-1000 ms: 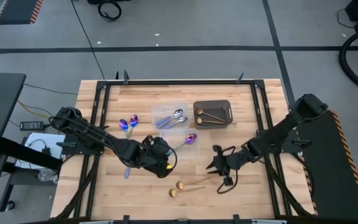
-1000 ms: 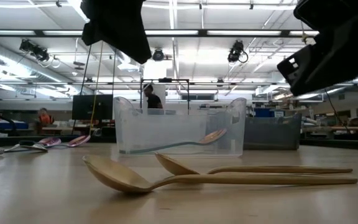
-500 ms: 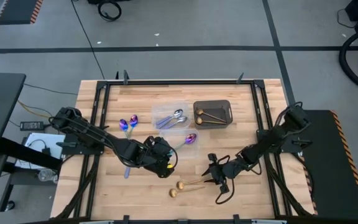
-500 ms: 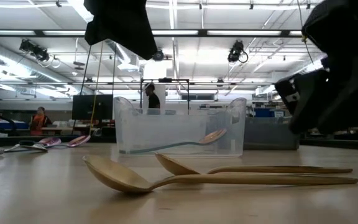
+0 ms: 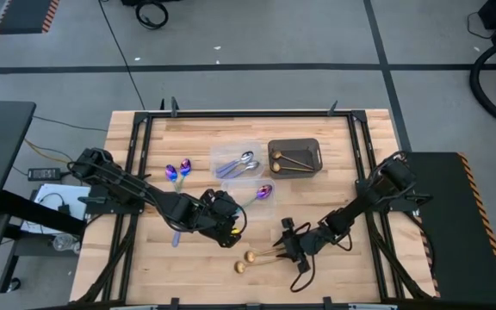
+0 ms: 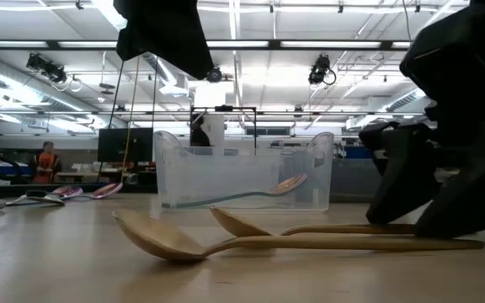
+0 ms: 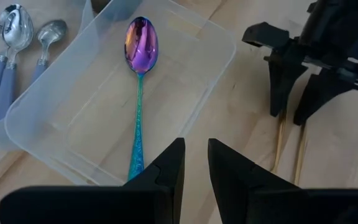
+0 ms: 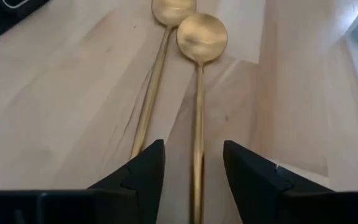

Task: Sort silverware by color (type)
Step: Put the gold spoon into the black bin, then put the purple spoon into the bottom transparent bin

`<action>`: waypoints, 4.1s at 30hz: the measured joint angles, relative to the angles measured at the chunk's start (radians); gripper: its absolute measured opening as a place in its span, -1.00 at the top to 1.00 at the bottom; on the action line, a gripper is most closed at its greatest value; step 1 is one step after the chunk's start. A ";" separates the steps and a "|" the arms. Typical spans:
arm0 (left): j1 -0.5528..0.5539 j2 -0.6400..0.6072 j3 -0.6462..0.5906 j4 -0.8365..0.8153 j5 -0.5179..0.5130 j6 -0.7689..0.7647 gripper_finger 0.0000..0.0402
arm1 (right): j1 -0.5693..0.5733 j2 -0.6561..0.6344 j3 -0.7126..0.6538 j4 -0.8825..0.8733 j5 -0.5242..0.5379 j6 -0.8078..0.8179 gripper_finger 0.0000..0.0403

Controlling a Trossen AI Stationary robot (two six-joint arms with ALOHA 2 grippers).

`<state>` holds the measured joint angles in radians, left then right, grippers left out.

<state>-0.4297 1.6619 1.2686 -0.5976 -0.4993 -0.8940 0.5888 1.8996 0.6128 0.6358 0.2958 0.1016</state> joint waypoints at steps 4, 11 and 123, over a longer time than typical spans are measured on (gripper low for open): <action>-0.002 0.000 0.000 -0.002 0.000 0.000 0.61 | -0.011 0.035 0.001 0.049 -0.010 0.026 0.27; -0.002 -0.001 0.000 -0.005 0.018 0.009 0.61 | -0.036 0.055 0.003 0.045 -0.051 0.072 0.79; -0.032 -0.001 0.000 -0.018 -0.013 0.075 0.61 | -0.927 -0.839 -0.345 -0.494 -0.141 -0.120 0.61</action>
<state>-0.4622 1.6611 1.2690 -0.6159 -0.5119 -0.8188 -0.3380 1.0611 0.2680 0.1413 0.1543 -0.0182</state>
